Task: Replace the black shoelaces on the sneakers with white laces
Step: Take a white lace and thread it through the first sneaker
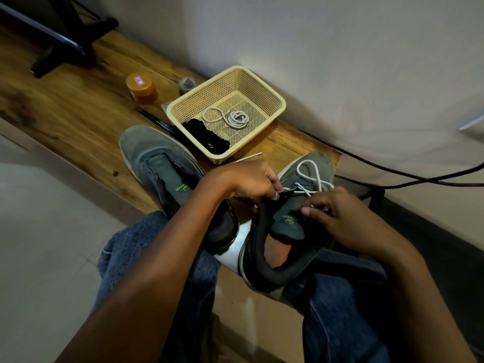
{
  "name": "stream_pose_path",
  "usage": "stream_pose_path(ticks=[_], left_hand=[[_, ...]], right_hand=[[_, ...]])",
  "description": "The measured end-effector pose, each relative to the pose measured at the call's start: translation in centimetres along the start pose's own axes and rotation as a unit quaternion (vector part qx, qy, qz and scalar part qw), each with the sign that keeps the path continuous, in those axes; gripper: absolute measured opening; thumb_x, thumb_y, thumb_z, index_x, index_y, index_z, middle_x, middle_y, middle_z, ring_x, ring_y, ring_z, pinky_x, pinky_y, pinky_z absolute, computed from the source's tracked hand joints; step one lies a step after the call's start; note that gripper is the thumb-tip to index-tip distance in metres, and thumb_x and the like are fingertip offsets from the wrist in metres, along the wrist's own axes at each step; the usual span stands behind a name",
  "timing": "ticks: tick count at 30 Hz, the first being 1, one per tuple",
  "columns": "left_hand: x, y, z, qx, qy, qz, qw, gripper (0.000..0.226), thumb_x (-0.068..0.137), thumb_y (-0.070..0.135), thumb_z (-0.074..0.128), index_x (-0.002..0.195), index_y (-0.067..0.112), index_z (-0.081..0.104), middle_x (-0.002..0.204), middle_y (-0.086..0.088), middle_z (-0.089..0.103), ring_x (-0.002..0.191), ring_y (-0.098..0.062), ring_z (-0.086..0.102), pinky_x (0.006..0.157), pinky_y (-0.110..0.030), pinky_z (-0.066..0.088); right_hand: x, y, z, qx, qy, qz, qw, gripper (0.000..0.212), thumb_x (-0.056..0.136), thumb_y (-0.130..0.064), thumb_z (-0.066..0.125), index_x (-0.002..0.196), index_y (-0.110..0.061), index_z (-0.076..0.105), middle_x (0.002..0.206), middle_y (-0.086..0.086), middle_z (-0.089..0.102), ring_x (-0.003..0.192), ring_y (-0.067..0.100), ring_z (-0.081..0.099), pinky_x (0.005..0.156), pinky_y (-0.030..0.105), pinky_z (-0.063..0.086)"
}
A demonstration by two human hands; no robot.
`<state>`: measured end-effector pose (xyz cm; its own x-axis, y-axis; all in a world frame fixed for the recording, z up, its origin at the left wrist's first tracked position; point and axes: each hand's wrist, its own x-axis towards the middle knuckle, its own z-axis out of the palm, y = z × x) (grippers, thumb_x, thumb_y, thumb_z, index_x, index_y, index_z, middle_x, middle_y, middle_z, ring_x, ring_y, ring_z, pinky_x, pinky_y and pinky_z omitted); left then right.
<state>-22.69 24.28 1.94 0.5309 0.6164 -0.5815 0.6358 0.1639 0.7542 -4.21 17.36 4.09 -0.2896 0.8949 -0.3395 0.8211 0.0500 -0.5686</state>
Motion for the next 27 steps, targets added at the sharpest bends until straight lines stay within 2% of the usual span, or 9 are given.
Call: stream_pose_path(ticks=[4,7,9,12,15,17,21,23,27], left_hand=[[0.1,-0.1,0.0,-0.013,0.002,-0.002,1.000,0.025,0.090,0.003,0.060,0.115,0.004,0.067,0.100,-0.013,0.067,0.081,-0.021,0.055,0.064,-0.024,0.046],[0.3,-0.2,0.1,-0.022,0.008,-0.007,1.000,0.024,0.090,0.004,0.061,0.113,0.005,0.068,0.111,-0.016,0.069,0.084,-0.021,0.059,0.076,-0.032,0.054],[0.4,-0.3,0.1,-0.031,0.008,-0.008,0.999,0.022,0.090,0.003,0.060,0.110,0.003,0.069,0.111,-0.017,0.069,0.087,-0.023,0.060,0.087,-0.041,0.054],[0.4,-0.3,0.2,-0.033,0.006,-0.003,0.999,0.020,0.090,0.002,0.060,0.108,0.003,0.070,0.105,-0.015,0.070,0.090,-0.023,0.062,0.087,-0.039,0.053],[0.4,-0.3,0.2,-0.035,0.008,0.000,0.999,0.020,0.089,0.003,0.061,0.108,0.002,0.070,0.101,-0.014,0.069,0.086,-0.023,0.060,0.081,-0.037,0.052],[0.4,-0.4,0.1,-0.035,0.005,0.000,0.999,0.020,0.089,0.003,0.061,0.107,0.001,0.069,0.095,-0.014,0.066,0.082,-0.023,0.056,0.076,-0.035,0.047],[0.4,-0.5,0.0,-0.033,0.001,-0.002,0.999,0.019,0.088,0.004,0.062,0.106,0.001,0.069,0.095,-0.019,0.066,0.080,-0.024,0.055,0.075,-0.036,0.045],[0.4,-0.5,0.0,-0.026,0.003,-0.001,1.000,0.019,0.088,0.004,0.063,0.105,0.003,0.070,0.097,-0.019,0.068,0.080,-0.024,0.056,0.074,-0.036,0.044],[0.4,-0.4,0.0,-0.020,0.004,0.002,1.000,0.019,0.088,0.004,0.063,0.105,0.004,0.070,0.106,-0.022,0.069,0.084,-0.026,0.061,0.078,-0.038,0.049]], right_hand=[[0.1,-0.5,0.2,0.035,0.092,0.024,0.995,0.027,0.100,-0.017,0.045,0.114,-0.015,0.067,0.085,-0.005,0.064,0.081,0.009,0.058,0.066,0.006,0.037],[0.3,-1.4,0.5,0.067,0.180,0.012,0.981,0.032,0.103,-0.026,0.036,0.110,-0.016,0.065,0.101,-0.005,0.062,0.096,0.009,0.055,0.075,0.006,0.035],[0.5,-1.7,0.9,0.097,0.155,0.023,0.983,0.036,0.104,-0.031,0.032,0.111,-0.018,0.065,0.106,-0.003,0.060,0.103,0.008,0.051,0.079,0.005,0.033],[0.7,-1.5,1.3,0.097,0.105,0.029,0.989,0.045,0.099,-0.032,0.027,0.126,-0.019,0.060,0.123,0.000,0.056,0.111,0.002,0.042,0.081,-0.003,0.025],[0.7,-1.0,1.1,0.043,0.099,0.020,0.994,0.041,0.101,-0.015,0.033,0.137,-0.014,0.052,0.134,0.006,0.054,0.121,0.012,0.045,0.080,0.008,0.030],[0.8,-0.9,1.0,0.032,0.104,0.029,0.994,0.039,0.098,-0.004,0.042,0.134,-0.016,0.056,0.121,0.004,0.062,0.115,0.015,0.053,0.075,0.011,0.032],[0.9,-0.9,1.3,0.055,0.139,0.058,0.987,0.025,0.089,-0.007,0.064,0.108,-0.021,0.071,0.091,-0.008,0.070,0.084,0.000,0.062,0.067,0.002,0.041],[1.0,-1.0,1.4,0.077,0.149,0.069,0.983,0.020,0.084,-0.005,0.070,0.090,-0.024,0.068,0.081,-0.010,0.069,0.072,-0.006,0.062,0.061,0.004,0.043],[1.2,-1.5,2.0,0.061,0.138,0.081,0.985,0.023,0.081,-0.003,0.072,0.082,-0.019,0.055,0.074,-0.003,0.067,0.071,0.007,0.065,0.065,0.022,0.050]])
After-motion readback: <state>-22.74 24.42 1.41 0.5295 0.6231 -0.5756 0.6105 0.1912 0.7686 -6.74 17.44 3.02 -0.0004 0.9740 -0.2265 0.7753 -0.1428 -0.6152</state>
